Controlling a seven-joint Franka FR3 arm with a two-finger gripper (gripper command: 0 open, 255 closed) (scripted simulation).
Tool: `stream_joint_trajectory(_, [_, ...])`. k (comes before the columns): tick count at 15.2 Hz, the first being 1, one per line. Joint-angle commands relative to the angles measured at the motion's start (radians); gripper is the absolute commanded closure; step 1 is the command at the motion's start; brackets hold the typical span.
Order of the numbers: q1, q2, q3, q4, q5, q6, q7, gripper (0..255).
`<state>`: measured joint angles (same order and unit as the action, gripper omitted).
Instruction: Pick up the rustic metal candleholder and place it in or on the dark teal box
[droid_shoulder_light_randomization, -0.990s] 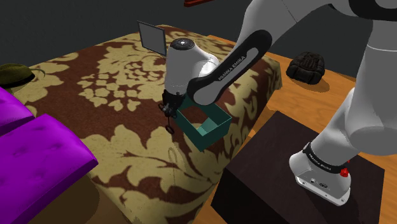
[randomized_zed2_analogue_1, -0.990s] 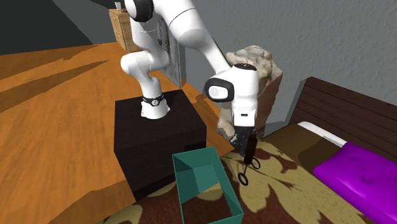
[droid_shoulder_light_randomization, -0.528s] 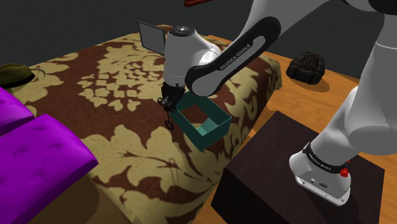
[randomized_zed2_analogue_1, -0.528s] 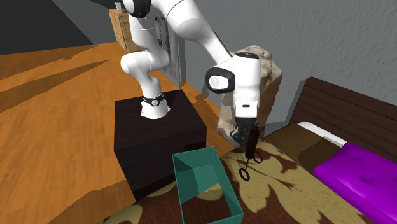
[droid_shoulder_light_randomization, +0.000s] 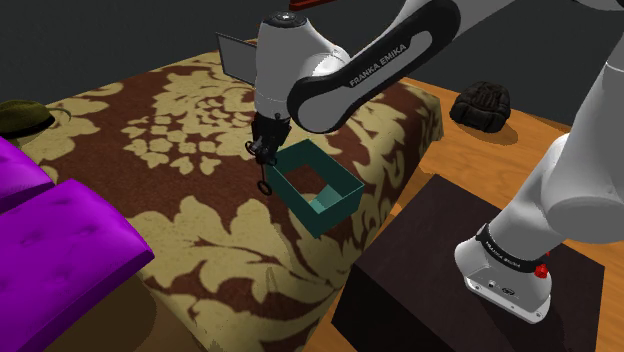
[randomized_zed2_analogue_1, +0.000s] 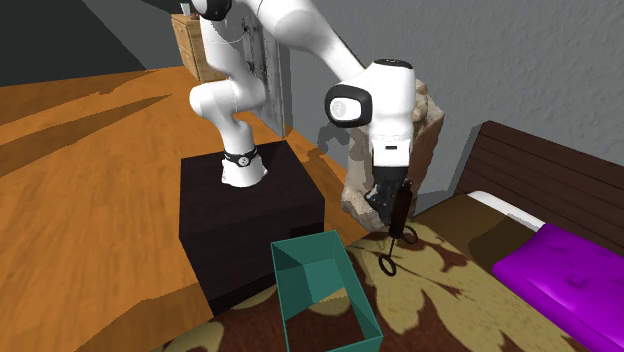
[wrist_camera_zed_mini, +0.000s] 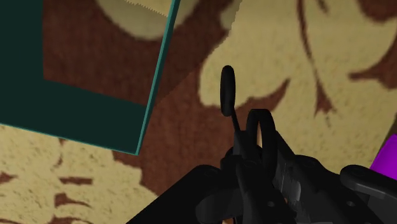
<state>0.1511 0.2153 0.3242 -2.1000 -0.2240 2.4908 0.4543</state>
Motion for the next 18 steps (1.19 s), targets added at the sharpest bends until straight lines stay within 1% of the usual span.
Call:
stream_joint_trajectory(1, [-0.003, -0.017, 0.005, 0.008, 0.013, -0.024, -0.011, 255])
stream_joint_trajectory(15, [-0.014, -0.113, 0.020, 0.089, 0.084, -0.191, -0.068, 255])
stream_joint_trajectory(18, [-0.054, -0.189, -0.003, 0.014, 0.134, -0.182, -0.156, 255])
